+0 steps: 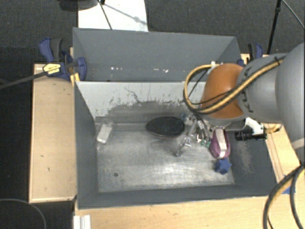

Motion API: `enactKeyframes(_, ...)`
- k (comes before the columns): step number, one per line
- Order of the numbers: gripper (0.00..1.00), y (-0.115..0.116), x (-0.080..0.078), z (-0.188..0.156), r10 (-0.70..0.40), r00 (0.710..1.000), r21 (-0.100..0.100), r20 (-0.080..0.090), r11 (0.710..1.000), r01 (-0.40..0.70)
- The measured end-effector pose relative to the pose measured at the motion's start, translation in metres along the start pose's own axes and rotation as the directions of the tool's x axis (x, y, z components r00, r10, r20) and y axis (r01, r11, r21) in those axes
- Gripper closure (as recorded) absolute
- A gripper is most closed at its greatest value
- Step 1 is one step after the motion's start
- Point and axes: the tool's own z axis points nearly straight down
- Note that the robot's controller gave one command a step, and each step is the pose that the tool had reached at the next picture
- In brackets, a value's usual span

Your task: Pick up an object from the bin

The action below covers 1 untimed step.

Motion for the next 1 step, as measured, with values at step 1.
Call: enactKeyframes(1, 0.0, 0.0541, 0.0041, -0.0921, 0.176, 0.984, 0.0, -0.012, 0.984, -0.176)
